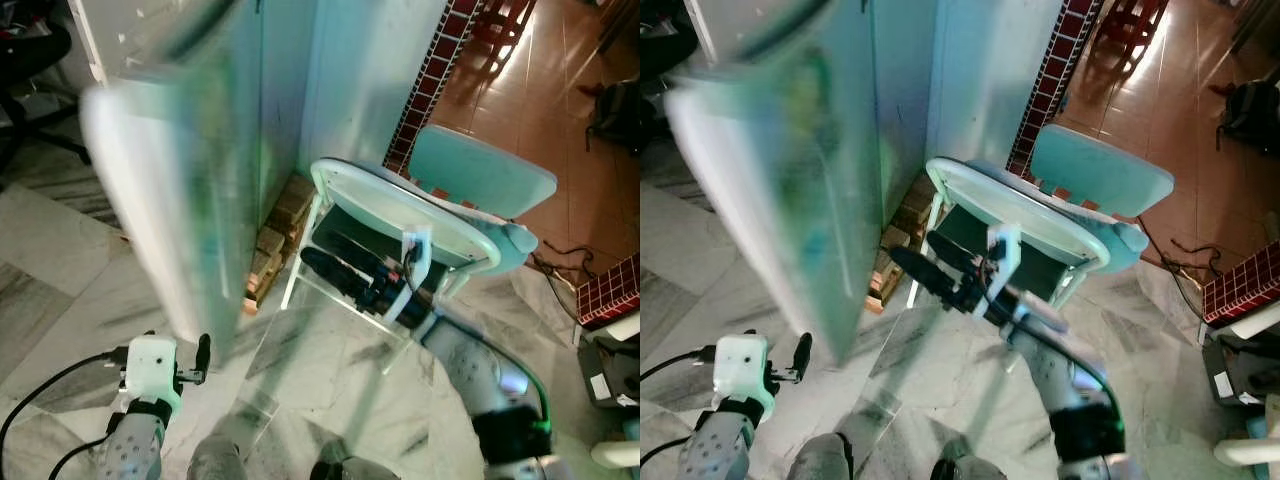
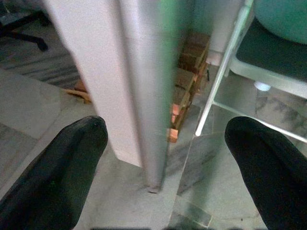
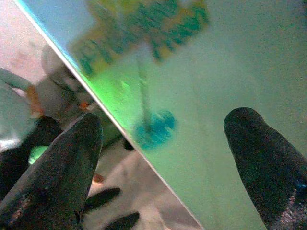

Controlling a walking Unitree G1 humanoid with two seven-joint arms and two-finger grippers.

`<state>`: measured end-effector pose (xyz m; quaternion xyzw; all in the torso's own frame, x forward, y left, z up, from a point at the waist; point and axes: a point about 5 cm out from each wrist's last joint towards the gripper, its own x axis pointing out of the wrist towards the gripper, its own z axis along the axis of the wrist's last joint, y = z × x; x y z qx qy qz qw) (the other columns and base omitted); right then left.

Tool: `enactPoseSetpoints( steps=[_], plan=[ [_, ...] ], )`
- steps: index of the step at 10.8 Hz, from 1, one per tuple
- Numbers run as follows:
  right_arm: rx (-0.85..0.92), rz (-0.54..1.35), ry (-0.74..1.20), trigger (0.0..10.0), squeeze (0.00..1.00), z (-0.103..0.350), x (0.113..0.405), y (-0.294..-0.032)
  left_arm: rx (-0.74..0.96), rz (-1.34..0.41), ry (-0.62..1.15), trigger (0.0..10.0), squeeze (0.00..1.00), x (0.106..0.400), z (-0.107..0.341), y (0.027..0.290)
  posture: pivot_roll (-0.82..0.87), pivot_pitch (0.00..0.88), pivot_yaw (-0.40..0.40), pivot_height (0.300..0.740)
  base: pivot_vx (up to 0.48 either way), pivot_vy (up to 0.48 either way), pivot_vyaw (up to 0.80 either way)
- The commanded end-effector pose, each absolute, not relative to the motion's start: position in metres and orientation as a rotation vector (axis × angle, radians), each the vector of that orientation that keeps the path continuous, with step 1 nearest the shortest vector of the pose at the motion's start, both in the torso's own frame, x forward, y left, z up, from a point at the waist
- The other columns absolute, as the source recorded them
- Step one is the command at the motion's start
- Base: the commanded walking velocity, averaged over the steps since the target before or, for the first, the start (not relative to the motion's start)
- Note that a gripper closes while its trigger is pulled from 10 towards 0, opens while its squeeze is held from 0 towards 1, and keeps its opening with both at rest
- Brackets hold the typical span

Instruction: Restocking fridge

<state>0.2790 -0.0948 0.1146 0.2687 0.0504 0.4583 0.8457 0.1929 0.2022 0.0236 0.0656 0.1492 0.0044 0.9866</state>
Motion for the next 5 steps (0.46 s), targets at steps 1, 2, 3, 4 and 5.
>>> enactPoseSetpoints(
  steps=[1, 2, 3, 4, 5],
  plan=[
    [0.518, 0.897, 0.117, 10.0, 0.0, 0.108, 0.281, -0.099, 0.138, -0.002, 0.304, 10.0, 0.0, 0.196, 0.021, 0.203, 0.22, 0.104, -0.119, 0.74, 0.0, 0.0, 0.0],
    [0.455, 0.757, 0.092, 10.0, 0.0, 0.103, 0.288, -0.106, 0.143, 0.002, 0.291, 10.0, 0.0, 0.204, 0.023, 0.206, 0.2, 0.09, -0.121, 0.74, 0.0, 0.0, 0.0],
    [0.297, 0.562, 0.038, 10.0, 0.0, 0.099, 0.298, -0.119, 0.158, -0.01, 0.253, 10.0, 0.0, 0.215, 0.032, 0.207, 0.2, 0.086, -0.121, 0.74, 0.0, 0.0, 0.0],
    [0.235, 0.363, 0.013, 10.0, 0.0, 0.094, 0.301, -0.138, 0.144, -0.001, 0.203, 10.0, 0.0, 0.229, 0.044, 0.207, 0.19, 0.067, -0.118, 0.74, 0.0, 0.0, 0.0],
    [0.195, 0.268, 0.017, 10.0, 0.0, 0.087, 0.298, -0.148, 0.134, 0.017, 0.187, 10.0, 0.0, 0.238, 0.049, 0.211, 0.17, 0.056, -0.113, 0.74, 0.0, 0.0, 0.0]
  ],
)
